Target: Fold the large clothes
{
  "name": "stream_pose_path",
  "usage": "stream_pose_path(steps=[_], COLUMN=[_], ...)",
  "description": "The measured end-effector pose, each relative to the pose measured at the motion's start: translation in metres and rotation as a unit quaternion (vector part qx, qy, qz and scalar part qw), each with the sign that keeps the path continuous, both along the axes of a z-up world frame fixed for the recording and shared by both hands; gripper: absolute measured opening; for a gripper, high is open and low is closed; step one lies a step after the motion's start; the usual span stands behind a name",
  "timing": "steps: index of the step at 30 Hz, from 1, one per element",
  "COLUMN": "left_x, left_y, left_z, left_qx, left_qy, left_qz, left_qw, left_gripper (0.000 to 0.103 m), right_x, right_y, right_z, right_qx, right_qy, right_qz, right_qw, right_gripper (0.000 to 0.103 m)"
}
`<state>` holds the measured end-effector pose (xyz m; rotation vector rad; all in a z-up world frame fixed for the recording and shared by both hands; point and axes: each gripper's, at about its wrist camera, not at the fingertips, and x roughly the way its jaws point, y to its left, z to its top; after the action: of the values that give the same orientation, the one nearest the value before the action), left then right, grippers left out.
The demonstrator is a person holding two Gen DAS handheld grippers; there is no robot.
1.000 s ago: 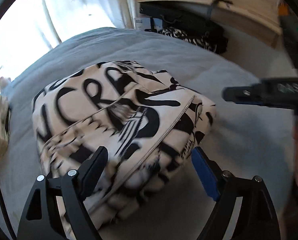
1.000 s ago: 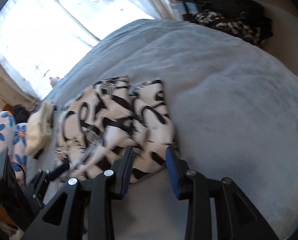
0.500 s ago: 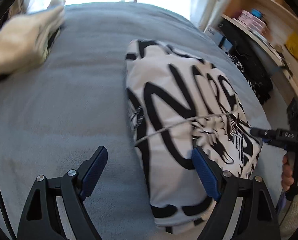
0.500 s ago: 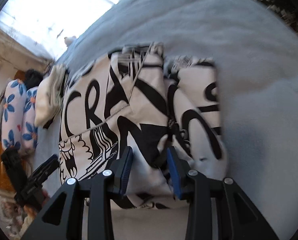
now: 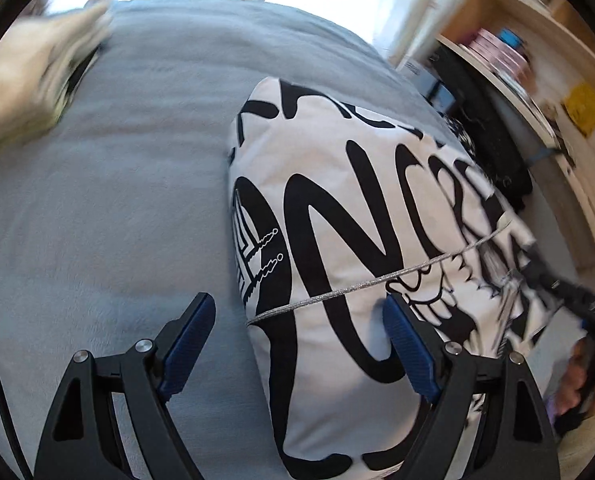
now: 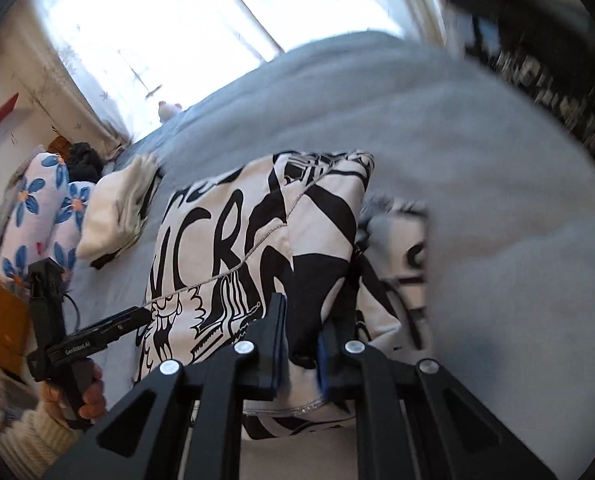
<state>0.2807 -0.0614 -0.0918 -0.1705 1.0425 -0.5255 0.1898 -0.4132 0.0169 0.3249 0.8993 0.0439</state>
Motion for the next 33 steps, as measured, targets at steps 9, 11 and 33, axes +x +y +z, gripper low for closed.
stream_pose_path(steps=[9,11,33], left_x=[-0.015,-0.023,0.074], left_y=[-0.059,-0.065,-0.03], left_z=[-0.007,-0.009,0.009], left_qx=[0.1,0.131,0.001], left_qy=[-0.057,-0.081,0.023], left_qz=[-0.021,-0.023,-0.017], left_qw=[0.9932,0.9878,0.9996], left_gripper=[0.077,0.077,0.079], right_x=[0.005,0.004,0.109], right_y=[-0.03,-0.036,-0.087], right_z=[-0.077,-0.083,-0.066], right_qx=[0.003,0.019,0.088], right_qy=[0.085,0.084,0.077], right_qz=[-0.049,-0.058,-0.089], right_qw=[0.995,0.995,0.989], right_gripper=[0.015,0.016,0.059])
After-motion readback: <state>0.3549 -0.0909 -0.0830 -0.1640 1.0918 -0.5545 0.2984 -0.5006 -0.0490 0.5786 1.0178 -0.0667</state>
